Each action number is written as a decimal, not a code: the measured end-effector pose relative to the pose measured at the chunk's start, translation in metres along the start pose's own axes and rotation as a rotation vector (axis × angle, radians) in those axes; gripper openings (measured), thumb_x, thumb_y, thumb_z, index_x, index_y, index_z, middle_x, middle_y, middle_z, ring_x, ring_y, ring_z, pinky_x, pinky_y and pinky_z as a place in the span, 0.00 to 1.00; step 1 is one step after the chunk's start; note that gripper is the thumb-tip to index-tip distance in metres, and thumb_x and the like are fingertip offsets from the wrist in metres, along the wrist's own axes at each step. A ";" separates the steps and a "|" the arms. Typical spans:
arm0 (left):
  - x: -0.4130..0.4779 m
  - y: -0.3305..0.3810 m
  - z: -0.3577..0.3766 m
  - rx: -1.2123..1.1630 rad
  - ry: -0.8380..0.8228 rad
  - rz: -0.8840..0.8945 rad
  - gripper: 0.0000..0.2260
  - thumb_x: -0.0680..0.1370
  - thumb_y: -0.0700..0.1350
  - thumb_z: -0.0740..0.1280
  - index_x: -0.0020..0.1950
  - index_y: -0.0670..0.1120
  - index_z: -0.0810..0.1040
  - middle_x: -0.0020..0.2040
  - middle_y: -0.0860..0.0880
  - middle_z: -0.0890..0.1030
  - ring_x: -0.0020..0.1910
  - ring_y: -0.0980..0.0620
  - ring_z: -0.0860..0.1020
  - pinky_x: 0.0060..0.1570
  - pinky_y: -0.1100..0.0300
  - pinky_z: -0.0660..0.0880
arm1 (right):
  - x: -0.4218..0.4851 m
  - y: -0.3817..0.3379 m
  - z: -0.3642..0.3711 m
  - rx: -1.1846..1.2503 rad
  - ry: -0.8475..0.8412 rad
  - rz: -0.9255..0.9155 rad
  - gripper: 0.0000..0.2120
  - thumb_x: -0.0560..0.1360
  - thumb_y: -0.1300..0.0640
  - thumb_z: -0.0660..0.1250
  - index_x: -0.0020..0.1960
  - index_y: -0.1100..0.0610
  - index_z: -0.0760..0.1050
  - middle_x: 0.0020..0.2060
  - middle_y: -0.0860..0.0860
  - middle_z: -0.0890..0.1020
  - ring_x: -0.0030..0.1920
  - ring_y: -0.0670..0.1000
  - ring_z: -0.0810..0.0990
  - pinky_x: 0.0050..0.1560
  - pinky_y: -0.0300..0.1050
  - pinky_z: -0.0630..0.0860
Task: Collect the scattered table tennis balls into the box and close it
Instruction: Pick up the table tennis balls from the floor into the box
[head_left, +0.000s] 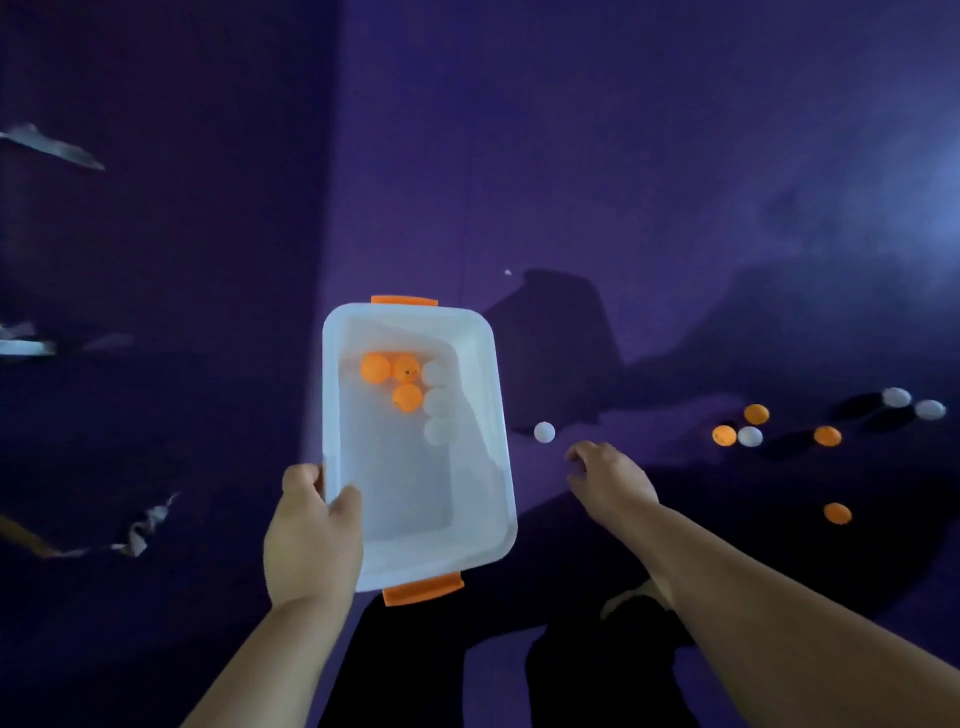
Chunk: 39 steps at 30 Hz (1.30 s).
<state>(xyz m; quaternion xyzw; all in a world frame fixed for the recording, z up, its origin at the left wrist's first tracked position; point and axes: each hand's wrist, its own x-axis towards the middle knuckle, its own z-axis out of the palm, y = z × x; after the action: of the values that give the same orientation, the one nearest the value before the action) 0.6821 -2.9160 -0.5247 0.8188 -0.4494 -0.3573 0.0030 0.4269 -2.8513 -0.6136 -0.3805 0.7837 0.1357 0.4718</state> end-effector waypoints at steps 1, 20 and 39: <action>0.005 -0.003 0.014 0.000 0.009 -0.003 0.11 0.77 0.43 0.63 0.58 0.42 0.69 0.37 0.49 0.76 0.33 0.49 0.75 0.30 0.57 0.68 | 0.018 0.004 0.007 -0.036 -0.003 -0.015 0.16 0.78 0.58 0.59 0.65 0.52 0.69 0.60 0.50 0.73 0.47 0.53 0.77 0.39 0.43 0.71; 0.059 -0.025 0.171 -0.008 0.092 0.013 0.06 0.75 0.46 0.65 0.50 0.49 0.70 0.43 0.49 0.78 0.42 0.44 0.76 0.43 0.49 0.75 | 0.199 0.059 0.121 -0.490 0.029 -0.329 0.21 0.72 0.67 0.65 0.63 0.52 0.70 0.62 0.53 0.65 0.53 0.53 0.72 0.50 0.45 0.73; -0.051 0.134 0.244 0.078 -0.005 0.277 0.13 0.77 0.47 0.64 0.57 0.41 0.72 0.47 0.42 0.79 0.45 0.39 0.77 0.41 0.52 0.70 | 0.065 0.166 -0.055 0.562 0.670 -0.537 0.19 0.75 0.52 0.59 0.65 0.55 0.66 0.53 0.46 0.74 0.40 0.44 0.75 0.37 0.37 0.75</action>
<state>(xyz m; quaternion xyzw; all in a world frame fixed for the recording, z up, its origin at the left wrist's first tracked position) 0.4228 -2.8808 -0.6326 0.7473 -0.5718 -0.3379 0.0192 0.2545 -2.8016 -0.6646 -0.4497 0.7726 -0.3355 0.2972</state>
